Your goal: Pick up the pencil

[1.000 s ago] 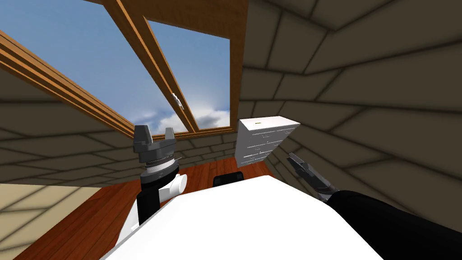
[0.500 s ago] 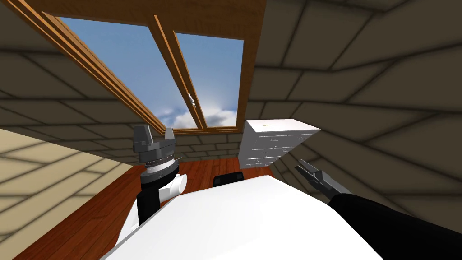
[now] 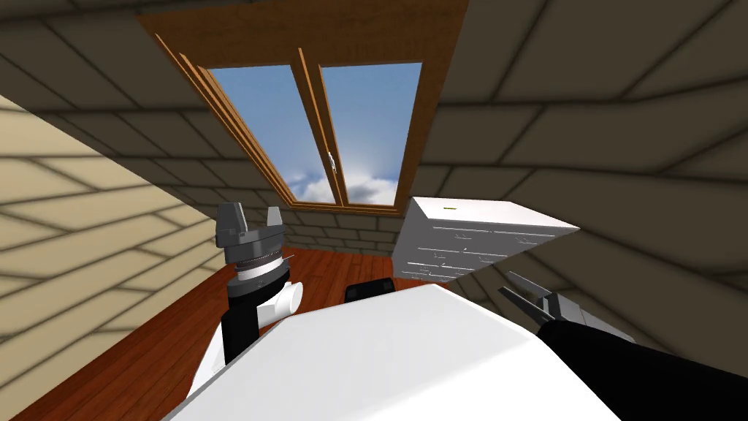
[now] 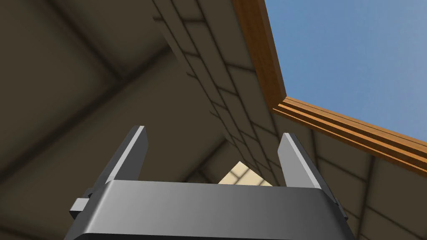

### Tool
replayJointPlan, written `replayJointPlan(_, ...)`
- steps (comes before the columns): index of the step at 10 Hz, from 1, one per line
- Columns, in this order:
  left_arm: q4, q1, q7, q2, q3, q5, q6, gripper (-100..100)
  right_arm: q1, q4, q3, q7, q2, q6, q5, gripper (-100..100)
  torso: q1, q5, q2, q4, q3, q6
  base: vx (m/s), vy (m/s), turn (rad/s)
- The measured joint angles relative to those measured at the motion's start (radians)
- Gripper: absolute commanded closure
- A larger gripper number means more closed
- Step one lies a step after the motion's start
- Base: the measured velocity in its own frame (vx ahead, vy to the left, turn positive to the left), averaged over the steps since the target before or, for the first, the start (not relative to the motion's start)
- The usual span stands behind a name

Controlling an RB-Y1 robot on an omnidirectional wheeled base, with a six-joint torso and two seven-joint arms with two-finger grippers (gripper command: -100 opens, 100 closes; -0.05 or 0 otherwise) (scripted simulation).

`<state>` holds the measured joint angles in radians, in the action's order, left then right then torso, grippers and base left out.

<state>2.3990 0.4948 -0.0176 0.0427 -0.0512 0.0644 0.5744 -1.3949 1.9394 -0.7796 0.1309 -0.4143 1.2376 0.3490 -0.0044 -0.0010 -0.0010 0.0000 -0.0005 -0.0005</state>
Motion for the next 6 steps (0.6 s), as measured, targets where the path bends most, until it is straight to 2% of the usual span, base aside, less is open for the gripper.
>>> replayJointPlan(1,0.0,0.0,0.0,0.0,0.0,0.0,0.0,0,-0.02,-0.007,-0.016,0.003,-0.004,0.012,0.011,-100,0.0,0.0,0.0,0.0,0.0,0.002,-0.012,-0.023,0.407)
replayJointPlan(6,0.0,0.0,0.0,0.0,0.0,0.0,0.0,0,-0.148,-0.042,-0.138,0.011,-0.039,0.08,0.078,-100,-0.001,0.0,0.0,0.0,0.0,0.001,-0.014,-0.03,0.269)
